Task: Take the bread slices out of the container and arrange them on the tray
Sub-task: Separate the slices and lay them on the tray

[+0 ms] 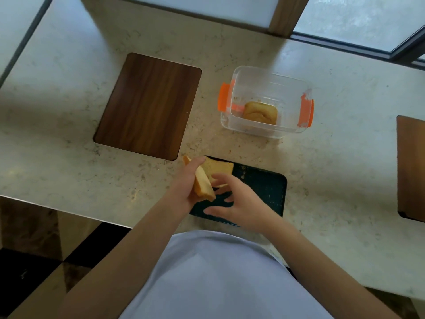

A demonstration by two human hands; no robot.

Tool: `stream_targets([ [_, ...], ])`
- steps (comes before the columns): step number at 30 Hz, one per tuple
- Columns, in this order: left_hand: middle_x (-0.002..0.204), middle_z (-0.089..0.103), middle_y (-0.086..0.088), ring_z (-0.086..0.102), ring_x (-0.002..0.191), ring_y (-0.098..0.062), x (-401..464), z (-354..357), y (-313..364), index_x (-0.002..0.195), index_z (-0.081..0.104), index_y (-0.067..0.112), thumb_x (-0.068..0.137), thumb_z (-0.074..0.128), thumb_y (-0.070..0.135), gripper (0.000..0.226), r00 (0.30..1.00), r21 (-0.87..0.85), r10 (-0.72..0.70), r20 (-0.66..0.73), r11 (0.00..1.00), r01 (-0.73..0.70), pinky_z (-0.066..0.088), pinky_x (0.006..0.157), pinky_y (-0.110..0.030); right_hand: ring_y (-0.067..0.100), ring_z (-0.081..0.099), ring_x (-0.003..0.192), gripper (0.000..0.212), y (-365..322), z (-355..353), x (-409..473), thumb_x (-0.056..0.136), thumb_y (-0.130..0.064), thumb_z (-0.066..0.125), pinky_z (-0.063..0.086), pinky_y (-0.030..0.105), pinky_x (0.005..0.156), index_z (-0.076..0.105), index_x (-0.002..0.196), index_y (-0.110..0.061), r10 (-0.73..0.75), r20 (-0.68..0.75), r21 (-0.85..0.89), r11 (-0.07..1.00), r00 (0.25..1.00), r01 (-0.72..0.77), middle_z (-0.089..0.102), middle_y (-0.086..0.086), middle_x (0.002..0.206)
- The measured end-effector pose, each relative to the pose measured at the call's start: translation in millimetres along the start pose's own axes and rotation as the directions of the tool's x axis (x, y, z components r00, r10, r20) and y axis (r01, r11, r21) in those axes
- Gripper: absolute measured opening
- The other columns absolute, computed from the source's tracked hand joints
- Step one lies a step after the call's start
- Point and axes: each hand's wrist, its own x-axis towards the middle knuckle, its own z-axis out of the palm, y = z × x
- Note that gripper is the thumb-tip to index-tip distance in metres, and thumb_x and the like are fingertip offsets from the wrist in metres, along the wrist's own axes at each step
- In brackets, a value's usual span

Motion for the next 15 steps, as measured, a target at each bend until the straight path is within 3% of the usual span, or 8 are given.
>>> stream_targets([
  [3, 0.120, 0.067, -0.017, 0.067, 0.108, -0.035, -2, 12, -8, 0.128, 0.056, 0.018, 0.080, 0.073, 0.050, 0.059, 0.998, 0.103, 0.038, -0.044, 0.994, -0.033, 0.057, 0.088, -0.053, -0.005, 0.061, 0.102, 0.052, 10, 8, -15, 0.086, -0.041, 0.077, 0.054, 0.022, 0.086, 0.054, 0.133, -0.035, -0.029, -0.207, -0.019, 0.999, 0.978, 0.025, 0.062, -0.020, 0.122],
  [5, 0.118, 0.069, -0.015, 0.068, 0.105, -0.032, -4, 16, -12, 0.124, 0.058, 0.021, 0.084, 0.072, 0.049, 0.051, 0.994, 0.168, 0.099, -0.041, 0.982, -0.091, 0.062, 0.078, -0.049, -0.003, 0.064, 0.099, 0.038, 14, 8, -20, 0.089, -0.034, 0.075, 0.058, 0.027, 0.084, 0.061, 0.124, -0.034, 0.003, -0.280, 0.066, 0.998, 0.960, 0.016, 0.066, -0.021, 0.115],
  [8, 0.114, 0.070, -0.012, 0.069, 0.100, -0.027, -9, 17, -15, 0.126, 0.058, 0.020, 0.085, 0.072, 0.049, 0.052, 0.988, 0.235, 0.150, -0.029, 0.962, -0.139, 0.061, 0.066, -0.039, -0.003, 0.064, 0.102, 0.044, 19, 9, -25, 0.084, -0.040, 0.077, 0.058, 0.027, 0.085, 0.059, 0.125, -0.038, 0.011, -0.253, 0.116, 0.993, 0.967, 0.019, 0.064, -0.025, 0.116],
  [11, 0.115, 0.070, -0.014, 0.067, 0.103, -0.029, -11, 13, -16, 0.124, 0.061, 0.018, 0.083, 0.073, 0.049, 0.052, 0.993, 0.206, 0.114, -0.037, 0.973, -0.104, 0.060, 0.080, -0.047, -0.002, 0.060, 0.107, 0.060, 21, 12, -26, 0.081, -0.046, 0.080, 0.055, 0.023, 0.087, 0.052, 0.133, -0.039, -0.003, -0.193, 0.031, 0.999, 0.981, 0.009, 0.053, -0.023, 0.123],
  [15, 0.120, 0.067, -0.017, 0.067, 0.108, -0.033, -19, 14, -20, 0.128, 0.058, 0.018, 0.086, 0.072, 0.045, 0.052, 0.991, 0.191, 0.129, -0.027, 0.974, -0.122, 0.058, 0.088, -0.054, 0.001, 0.059, 0.104, 0.049, 17, 15, -23, 0.087, -0.046, 0.073, 0.054, 0.023, 0.086, 0.055, 0.131, -0.033, -0.071, -0.266, -0.069, 0.996, 0.961, 0.055, 0.051, -0.018, 0.122],
])
